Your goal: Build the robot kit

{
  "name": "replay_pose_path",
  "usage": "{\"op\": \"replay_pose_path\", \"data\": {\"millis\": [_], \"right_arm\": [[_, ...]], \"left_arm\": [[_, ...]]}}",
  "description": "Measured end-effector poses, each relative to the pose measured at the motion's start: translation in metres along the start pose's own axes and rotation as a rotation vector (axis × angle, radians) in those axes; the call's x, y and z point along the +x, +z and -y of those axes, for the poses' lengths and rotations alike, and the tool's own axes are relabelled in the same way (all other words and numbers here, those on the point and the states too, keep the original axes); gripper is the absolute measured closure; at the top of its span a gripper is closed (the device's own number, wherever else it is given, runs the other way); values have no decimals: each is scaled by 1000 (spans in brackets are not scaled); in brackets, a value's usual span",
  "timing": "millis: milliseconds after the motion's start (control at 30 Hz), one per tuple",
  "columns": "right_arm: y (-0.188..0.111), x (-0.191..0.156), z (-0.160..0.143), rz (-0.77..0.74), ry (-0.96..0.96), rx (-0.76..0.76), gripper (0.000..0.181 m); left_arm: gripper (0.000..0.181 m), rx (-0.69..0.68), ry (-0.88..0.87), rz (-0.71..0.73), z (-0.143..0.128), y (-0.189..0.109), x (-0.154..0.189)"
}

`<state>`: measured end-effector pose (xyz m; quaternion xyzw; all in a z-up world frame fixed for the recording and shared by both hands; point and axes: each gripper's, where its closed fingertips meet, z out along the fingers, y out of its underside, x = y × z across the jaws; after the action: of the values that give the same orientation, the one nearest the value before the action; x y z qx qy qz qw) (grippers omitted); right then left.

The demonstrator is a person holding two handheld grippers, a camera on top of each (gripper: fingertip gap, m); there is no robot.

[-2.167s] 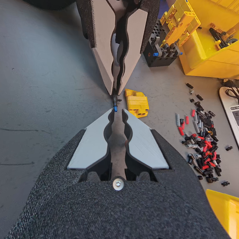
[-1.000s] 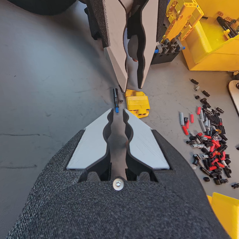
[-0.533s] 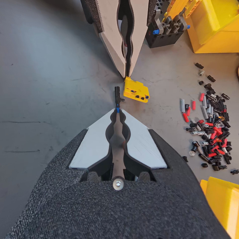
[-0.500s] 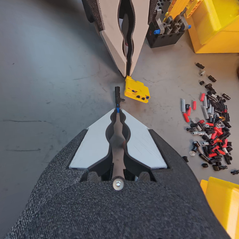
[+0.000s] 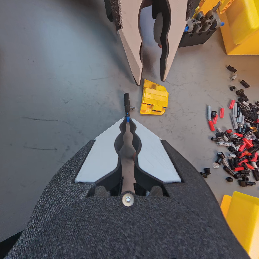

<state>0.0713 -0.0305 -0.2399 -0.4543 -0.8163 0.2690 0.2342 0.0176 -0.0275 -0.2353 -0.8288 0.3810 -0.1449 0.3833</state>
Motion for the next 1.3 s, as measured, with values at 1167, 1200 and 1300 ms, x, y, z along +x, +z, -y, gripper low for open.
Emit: {"op": "replay_pose_path", "data": {"millis": [1167, 1200, 1300], "right_arm": [[-11, 0, 9, 82, 93, 119, 178], [-11, 0, 9, 81, 92, 117, 178], [-7, -2, 7, 84, 83, 99, 178]], "left_arm": [[142, -75, -293, -239, 11, 9, 13], [142, -78, -283, -230, 11, 9, 13], [142, -94, -236, -187, 9, 10, 13]]}}
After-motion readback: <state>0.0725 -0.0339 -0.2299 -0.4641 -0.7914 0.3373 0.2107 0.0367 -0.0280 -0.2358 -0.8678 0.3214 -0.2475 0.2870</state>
